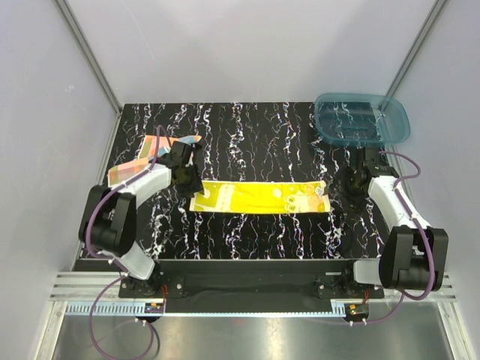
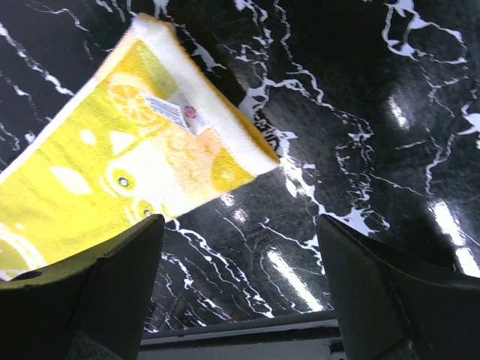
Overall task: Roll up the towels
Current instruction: Fold the towel
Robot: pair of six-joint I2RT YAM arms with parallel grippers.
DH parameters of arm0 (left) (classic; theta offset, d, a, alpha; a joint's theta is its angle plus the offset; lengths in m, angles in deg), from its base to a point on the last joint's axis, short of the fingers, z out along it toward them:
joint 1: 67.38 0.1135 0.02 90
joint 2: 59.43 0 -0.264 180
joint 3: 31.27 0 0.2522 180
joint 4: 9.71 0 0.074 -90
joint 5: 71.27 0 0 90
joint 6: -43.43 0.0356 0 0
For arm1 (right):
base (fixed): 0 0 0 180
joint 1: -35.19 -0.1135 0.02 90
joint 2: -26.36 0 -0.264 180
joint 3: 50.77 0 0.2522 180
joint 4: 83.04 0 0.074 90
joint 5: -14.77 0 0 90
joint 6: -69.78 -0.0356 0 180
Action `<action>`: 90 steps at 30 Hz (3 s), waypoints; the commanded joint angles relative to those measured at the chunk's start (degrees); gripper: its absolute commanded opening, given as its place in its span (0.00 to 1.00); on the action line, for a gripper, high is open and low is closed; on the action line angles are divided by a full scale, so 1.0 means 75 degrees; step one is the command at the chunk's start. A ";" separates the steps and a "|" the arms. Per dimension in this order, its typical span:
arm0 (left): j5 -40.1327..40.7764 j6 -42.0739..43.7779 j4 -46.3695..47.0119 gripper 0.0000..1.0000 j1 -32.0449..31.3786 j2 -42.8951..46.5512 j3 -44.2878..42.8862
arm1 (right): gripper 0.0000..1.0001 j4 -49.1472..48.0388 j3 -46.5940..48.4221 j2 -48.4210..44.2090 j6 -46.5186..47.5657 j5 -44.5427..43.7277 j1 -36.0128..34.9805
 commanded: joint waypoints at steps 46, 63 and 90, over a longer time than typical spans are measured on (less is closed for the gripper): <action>0.1089 0.1154 -0.1348 0.59 0.1238 0.0910 -0.1636 | 0.48 -0.2828 -0.1404 0.1895 -0.0698 0.2054 -0.0008; 0.0561 0.1259 -0.1113 0.59 0.1250 0.1250 -0.1483 | 0.14 -0.2053 -0.0279 0.2059 0.0017 0.1220 -0.0008; -0.0997 0.1317 -0.1677 0.59 0.1179 0.4905 0.1060 | 0.00 -0.0215 0.2262 0.0957 0.1716 -0.0091 -0.1213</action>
